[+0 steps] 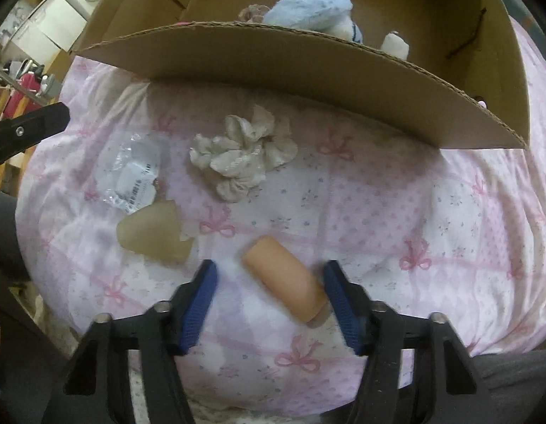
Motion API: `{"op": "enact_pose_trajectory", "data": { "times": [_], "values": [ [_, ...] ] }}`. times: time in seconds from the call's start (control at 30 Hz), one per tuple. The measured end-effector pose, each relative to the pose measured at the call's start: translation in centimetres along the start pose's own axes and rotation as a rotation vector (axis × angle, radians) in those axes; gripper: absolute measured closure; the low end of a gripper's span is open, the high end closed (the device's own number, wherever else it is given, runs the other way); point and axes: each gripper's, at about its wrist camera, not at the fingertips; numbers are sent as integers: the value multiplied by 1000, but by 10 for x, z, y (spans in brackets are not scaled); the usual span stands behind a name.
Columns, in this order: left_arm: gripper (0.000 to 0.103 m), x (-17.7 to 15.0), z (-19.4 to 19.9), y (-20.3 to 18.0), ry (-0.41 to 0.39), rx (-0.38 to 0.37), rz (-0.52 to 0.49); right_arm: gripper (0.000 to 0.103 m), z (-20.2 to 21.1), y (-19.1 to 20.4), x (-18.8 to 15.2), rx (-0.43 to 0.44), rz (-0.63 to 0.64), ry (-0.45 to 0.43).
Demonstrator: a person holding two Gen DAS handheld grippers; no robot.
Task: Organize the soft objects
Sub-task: 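Withdraw both tools from the box toward the items on the bed, then grasp the peach foam tube with the right gripper while the left grasps the clear plastic bag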
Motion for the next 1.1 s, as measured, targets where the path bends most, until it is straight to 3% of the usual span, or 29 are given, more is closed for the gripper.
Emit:
{"op": "enact_pose_trajectory", "data": {
  "times": [0.03,0.17,0.27,0.6,0.97,1.0,1.03,1.1],
  "values": [
    [41,0,0,-1,1,-1,-2,59,0,0,0,-13,1,0],
    [41,-3,-5,-4,16,8,-27,76,1,-1,0,2,0,-10],
    [41,-5,-13,-9,44,11,-48,94,6,-12,-4,26,-22,-26],
    [41,-17,-56,-29,234,-72,-49,94,55,-60,-16,321,-238,-239],
    [42,-25,-72,-46,252,-65,-78,94,56,-65,-10,342,-285,-261],
    [48,-25,-71,-46,247,-69,-75,94,55,-65,-10,340,-288,-259],
    [65,-25,-69,-44,244,-75,-75,94,57,-67,-12,340,-290,-258],
    [82,-23,-68,-43,238,-65,-88,94,57,-69,-11,338,-294,-257]
  ]
}}
Point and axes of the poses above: each gripper's, at about its wrist camera, not at the fingertips, and z roughly against the way its jaws point, y to its left, x to its top, and after that the axes turned 5 degrees about z, right-handed
